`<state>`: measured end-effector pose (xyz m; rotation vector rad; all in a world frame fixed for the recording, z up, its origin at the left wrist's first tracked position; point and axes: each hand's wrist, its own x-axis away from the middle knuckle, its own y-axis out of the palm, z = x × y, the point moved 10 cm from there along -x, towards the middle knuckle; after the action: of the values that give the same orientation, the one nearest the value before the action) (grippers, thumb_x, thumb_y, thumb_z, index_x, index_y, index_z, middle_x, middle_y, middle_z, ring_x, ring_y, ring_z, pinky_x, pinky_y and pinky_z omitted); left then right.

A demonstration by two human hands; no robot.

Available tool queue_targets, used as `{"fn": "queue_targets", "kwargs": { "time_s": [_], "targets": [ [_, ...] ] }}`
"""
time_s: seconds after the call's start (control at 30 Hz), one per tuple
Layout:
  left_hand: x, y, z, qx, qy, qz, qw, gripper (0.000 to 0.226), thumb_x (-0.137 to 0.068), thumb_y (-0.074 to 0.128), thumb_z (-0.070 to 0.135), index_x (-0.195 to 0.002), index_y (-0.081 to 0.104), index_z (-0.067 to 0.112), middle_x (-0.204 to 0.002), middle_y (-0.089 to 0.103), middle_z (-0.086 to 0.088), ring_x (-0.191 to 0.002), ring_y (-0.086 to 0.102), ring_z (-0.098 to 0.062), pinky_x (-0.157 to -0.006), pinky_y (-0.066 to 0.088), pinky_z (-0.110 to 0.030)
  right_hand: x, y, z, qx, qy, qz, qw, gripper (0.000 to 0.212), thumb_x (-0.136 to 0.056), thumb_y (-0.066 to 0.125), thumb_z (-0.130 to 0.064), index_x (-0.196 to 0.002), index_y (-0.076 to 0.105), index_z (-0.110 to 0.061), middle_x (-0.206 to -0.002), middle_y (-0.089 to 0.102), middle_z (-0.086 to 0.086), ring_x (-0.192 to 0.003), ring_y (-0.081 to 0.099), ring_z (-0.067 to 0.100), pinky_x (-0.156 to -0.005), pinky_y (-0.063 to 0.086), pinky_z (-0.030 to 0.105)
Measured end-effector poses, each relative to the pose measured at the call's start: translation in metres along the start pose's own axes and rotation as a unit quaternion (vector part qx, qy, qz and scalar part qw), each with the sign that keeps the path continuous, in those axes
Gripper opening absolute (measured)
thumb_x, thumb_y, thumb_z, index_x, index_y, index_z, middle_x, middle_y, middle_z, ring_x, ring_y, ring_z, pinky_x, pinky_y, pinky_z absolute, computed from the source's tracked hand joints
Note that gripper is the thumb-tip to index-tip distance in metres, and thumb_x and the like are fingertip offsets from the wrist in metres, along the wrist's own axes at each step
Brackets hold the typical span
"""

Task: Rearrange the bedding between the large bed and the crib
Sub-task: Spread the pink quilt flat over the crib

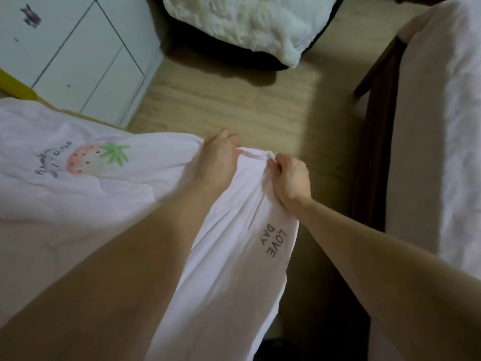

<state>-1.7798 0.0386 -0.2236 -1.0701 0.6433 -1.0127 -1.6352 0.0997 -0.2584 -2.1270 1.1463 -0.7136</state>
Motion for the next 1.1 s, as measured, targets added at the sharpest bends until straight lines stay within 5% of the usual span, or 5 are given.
{"fn": "queue_targets", "kwargs": {
  "time_s": [0.2, 0.43, 0.6, 0.8, 1.1],
  "targets": [
    [0.031, 0.052, -0.023, -0.141, -0.008, -0.148, 0.979, 0.053, -0.101, 0.028, 0.043, -0.149, 0.025, 0.019, -0.156, 0.025, -0.005, -0.145, 0.017, -0.022, -0.117, 0.001, -0.046, 0.002, 0.039, 0.032, 0.139, 0.003, -0.141, 0.98, 0.022, -0.099, 0.037, -0.029, -0.106, 0.051, -0.013, -0.111, 0.055, 0.01, -0.103, 0.053, 0.028, -0.087, 0.047, 0.039],
    [0.057, 0.011, -0.101, -0.15, -0.087, -0.235, 0.956, 0.065, -0.1, 0.023, 0.051, -0.153, 0.005, 0.019, -0.161, 0.001, -0.001, -0.148, 0.0, -0.019, -0.119, 0.002, -0.039, 0.026, 0.088, -0.056, 0.164, -0.125, -0.266, 0.941, 0.052, -0.099, 0.023, -0.036, -0.144, 0.035, -0.014, -0.151, 0.035, 0.008, -0.141, 0.029, 0.022, -0.116, 0.016, 0.035],
    [0.064, -0.085, -0.167, -0.1, -0.164, -0.049, 0.98, 0.05, -0.098, 0.04, 0.038, -0.143, 0.039, 0.017, -0.149, 0.038, -0.006, -0.14, 0.03, -0.024, -0.115, 0.021, -0.041, 0.008, 0.094, -0.15, 0.151, -0.19, -0.178, 0.954, 0.057, -0.089, 0.017, -0.039, -0.111, 0.058, -0.006, -0.112, 0.062, 0.013, -0.107, 0.055, 0.033, -0.095, 0.039, 0.037],
    [0.146, -0.166, -0.292, -0.142, -0.292, -0.047, 0.945, 0.042, -0.095, 0.046, 0.035, -0.132, 0.051, 0.016, -0.134, 0.053, -0.004, -0.127, 0.045, -0.024, -0.107, 0.027, -0.038, 0.022, 0.175, -0.281, 0.17, -0.257, -0.264, 0.914, 0.023, -0.098, 0.039, -0.022, -0.102, 0.053, -0.004, -0.103, 0.059, 0.015, -0.097, 0.057, 0.033, -0.075, 0.042, 0.035],
    [0.21, -0.203, -0.45, -0.085, -0.436, 0.042, 0.895, 0.048, -0.094, 0.045, 0.031, -0.139, 0.04, 0.014, -0.141, 0.046, -0.01, -0.131, 0.04, -0.026, -0.11, 0.031, -0.038, 0.001, 0.319, -0.444, 0.249, -0.393, -0.251, 0.849, 0.048, -0.095, 0.037, -0.012, -0.143, 0.033, -0.018, -0.138, 0.036, 0.01, -0.123, 0.042, 0.03, -0.09, 0.044, 0.037]
  ]
}}
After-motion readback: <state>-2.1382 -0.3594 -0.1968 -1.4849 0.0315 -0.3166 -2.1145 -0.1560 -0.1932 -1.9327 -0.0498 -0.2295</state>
